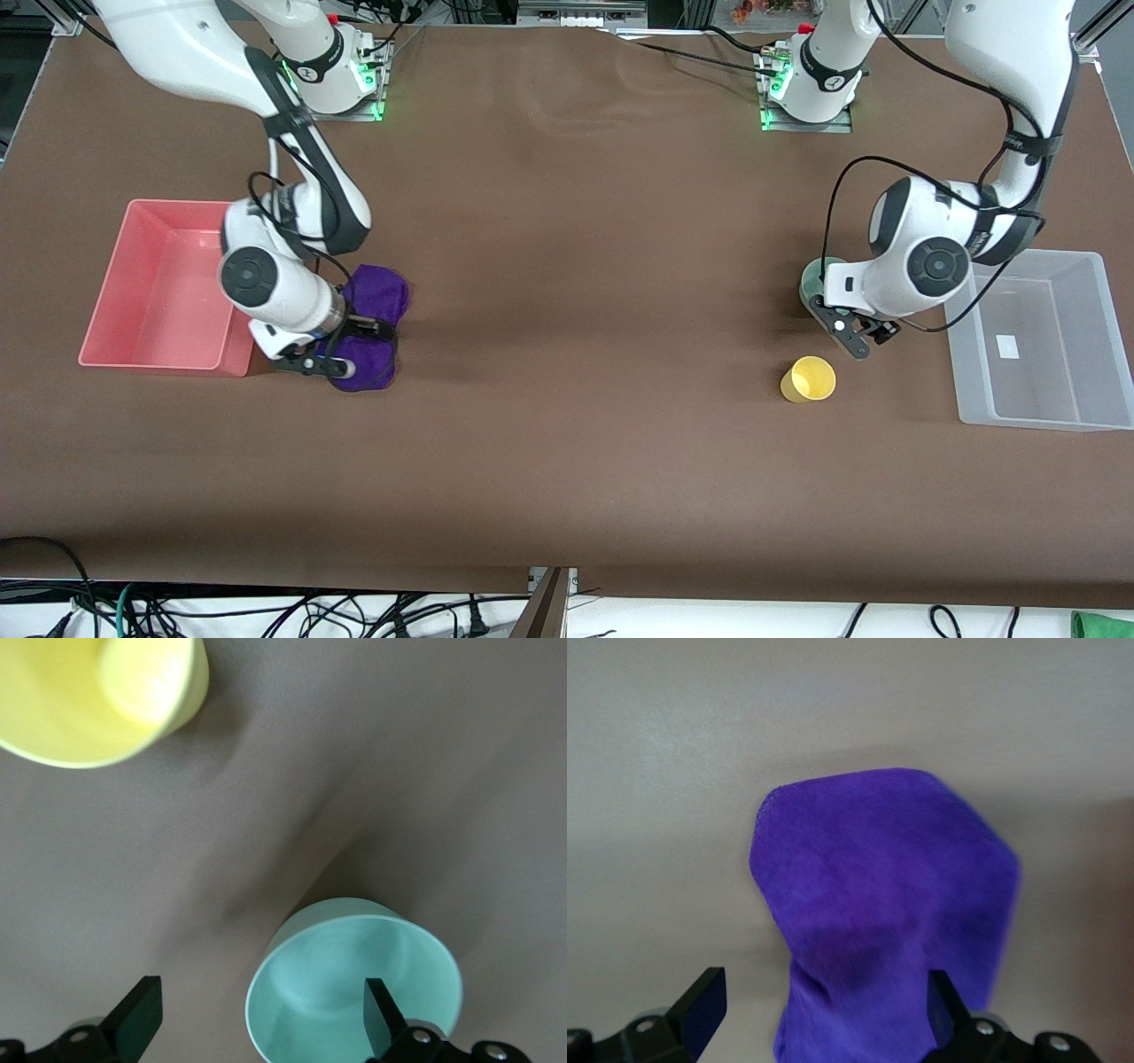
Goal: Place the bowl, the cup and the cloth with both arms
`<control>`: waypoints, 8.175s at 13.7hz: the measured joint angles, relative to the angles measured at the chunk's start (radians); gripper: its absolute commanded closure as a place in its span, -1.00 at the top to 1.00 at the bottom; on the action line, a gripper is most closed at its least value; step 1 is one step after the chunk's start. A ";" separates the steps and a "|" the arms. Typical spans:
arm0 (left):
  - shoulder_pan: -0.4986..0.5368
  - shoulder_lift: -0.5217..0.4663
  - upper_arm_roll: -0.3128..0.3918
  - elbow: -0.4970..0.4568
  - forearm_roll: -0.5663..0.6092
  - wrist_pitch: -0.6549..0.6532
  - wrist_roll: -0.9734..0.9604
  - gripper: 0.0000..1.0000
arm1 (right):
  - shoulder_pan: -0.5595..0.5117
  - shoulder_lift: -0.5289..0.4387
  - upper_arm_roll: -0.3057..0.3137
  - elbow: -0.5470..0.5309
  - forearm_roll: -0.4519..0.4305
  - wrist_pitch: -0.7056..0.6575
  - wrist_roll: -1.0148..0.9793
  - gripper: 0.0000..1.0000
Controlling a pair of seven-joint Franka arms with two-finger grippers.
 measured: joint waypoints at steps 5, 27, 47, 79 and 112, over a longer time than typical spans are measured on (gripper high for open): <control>0.022 0.030 -0.001 -0.052 0.023 0.094 0.016 -1.00 | 0.000 0.023 -0.002 -0.083 -0.014 0.125 0.000 -1.00; 0.409 0.085 0.018 0.479 0.050 -0.398 0.424 -1.00 | -0.036 -0.111 -0.510 0.199 -0.018 -0.641 -0.809 -1.00; 0.442 0.264 -0.312 0.777 -0.121 -0.532 0.141 1.00 | -0.028 -0.341 -0.288 0.295 0.056 -0.738 -0.652 1.00; 0.615 0.183 -0.274 0.810 -0.032 -0.594 0.442 -1.00 | -0.029 -0.366 -0.266 0.450 0.030 -0.838 -0.564 1.00; 0.754 0.193 -0.589 0.798 -0.012 -0.606 0.148 1.00 | -0.029 -0.366 -0.267 0.450 0.029 -0.836 -0.564 1.00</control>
